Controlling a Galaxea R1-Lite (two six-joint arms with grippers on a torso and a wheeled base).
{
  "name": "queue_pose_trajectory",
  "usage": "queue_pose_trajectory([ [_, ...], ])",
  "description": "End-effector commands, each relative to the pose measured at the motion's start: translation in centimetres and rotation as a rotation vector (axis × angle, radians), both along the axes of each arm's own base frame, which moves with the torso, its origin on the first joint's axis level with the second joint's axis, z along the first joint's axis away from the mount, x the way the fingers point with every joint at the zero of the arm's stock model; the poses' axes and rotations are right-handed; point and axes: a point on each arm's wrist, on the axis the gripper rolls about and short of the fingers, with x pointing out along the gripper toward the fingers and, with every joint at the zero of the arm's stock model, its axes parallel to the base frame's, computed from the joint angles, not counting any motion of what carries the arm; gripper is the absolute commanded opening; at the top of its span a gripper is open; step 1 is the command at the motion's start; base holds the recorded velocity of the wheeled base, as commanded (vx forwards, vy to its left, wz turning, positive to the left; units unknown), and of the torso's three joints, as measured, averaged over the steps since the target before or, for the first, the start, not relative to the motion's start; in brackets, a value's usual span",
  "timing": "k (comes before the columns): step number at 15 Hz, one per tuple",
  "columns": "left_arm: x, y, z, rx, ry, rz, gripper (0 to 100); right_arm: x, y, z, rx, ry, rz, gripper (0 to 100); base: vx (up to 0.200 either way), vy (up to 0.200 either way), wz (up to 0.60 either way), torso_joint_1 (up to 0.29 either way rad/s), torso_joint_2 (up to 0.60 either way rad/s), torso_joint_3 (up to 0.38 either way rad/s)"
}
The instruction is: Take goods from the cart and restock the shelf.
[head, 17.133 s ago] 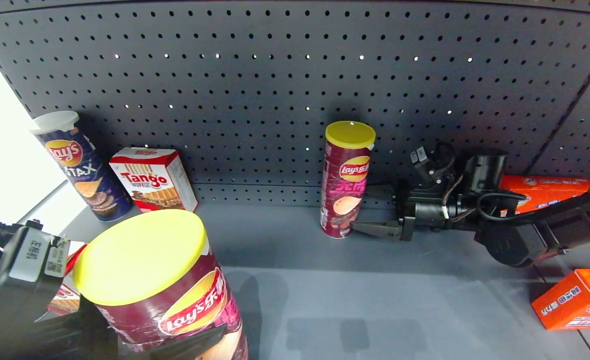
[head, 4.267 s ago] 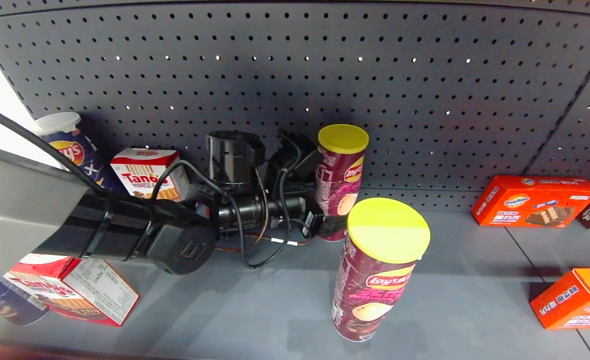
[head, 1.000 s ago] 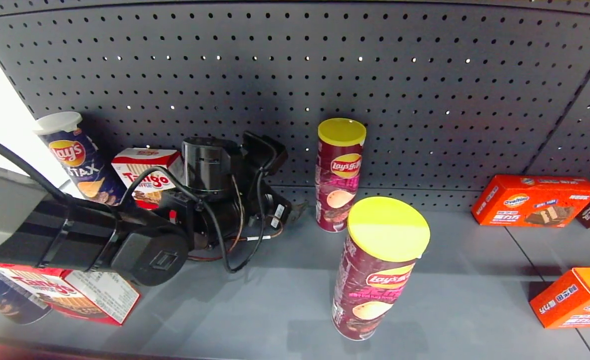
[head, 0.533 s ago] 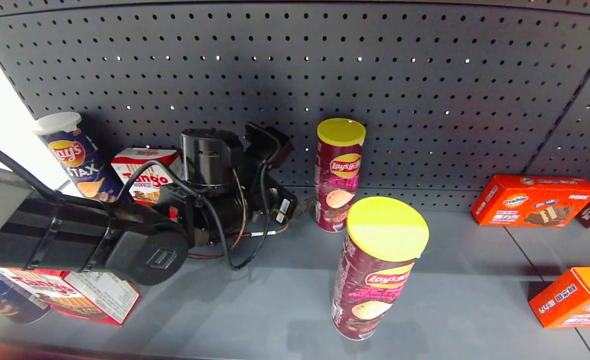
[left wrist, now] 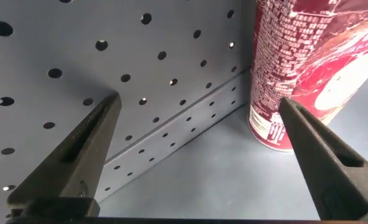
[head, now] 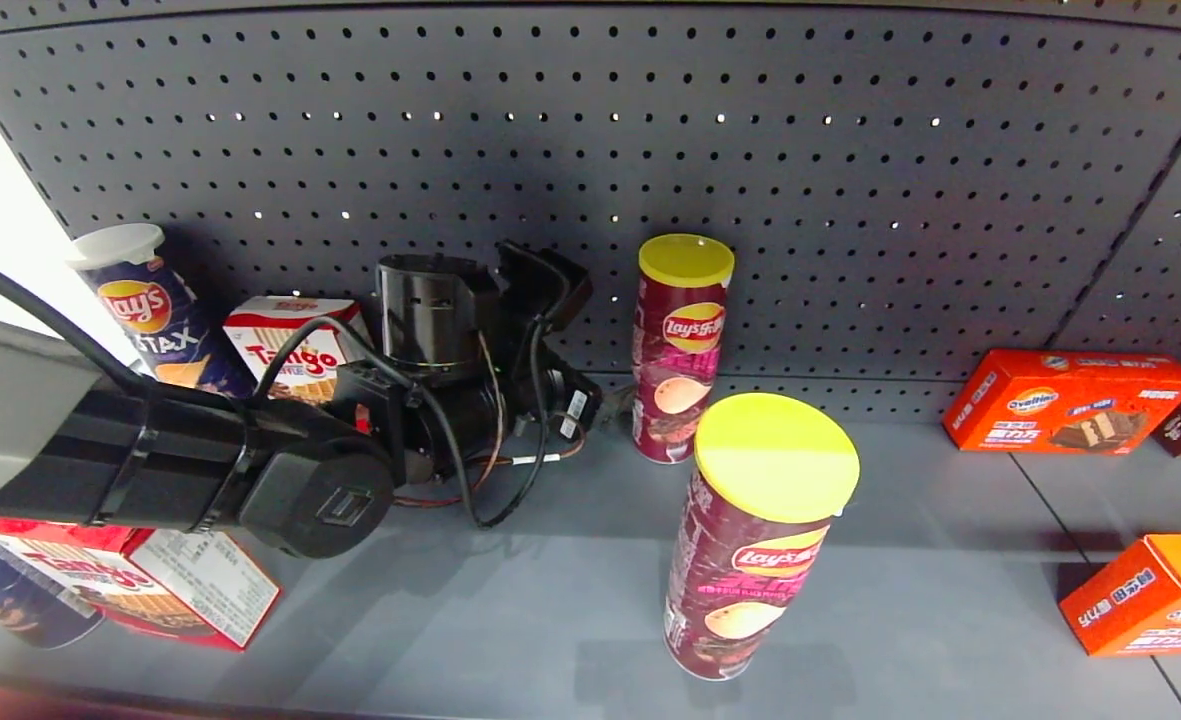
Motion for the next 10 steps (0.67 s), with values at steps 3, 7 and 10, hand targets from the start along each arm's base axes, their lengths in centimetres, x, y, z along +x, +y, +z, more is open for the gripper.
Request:
queue_pose_trajectory([
  [3,0.0,0.3,-0.1,-0.018,0.015,0.048,100,0.0,0.0,0.0,-0.001,0.001,0.001,100,0.000,0.000,0.00,0.000,0.00,0.000],
  [7,-3.7,1.8,1.4,-0.031,0.011,0.039,100,0.0,0.0,0.0,-0.001,0.001,0.001,100,0.000,0.000,0.00,0.000,0.00,0.000],
  [10,-7.0,3.5,3.0,-0.050,-0.015,0.023,100,0.0,0.0,0.0,-0.001,0.001,0.001,100,0.000,0.000,0.00,0.000,0.00,0.000],
])
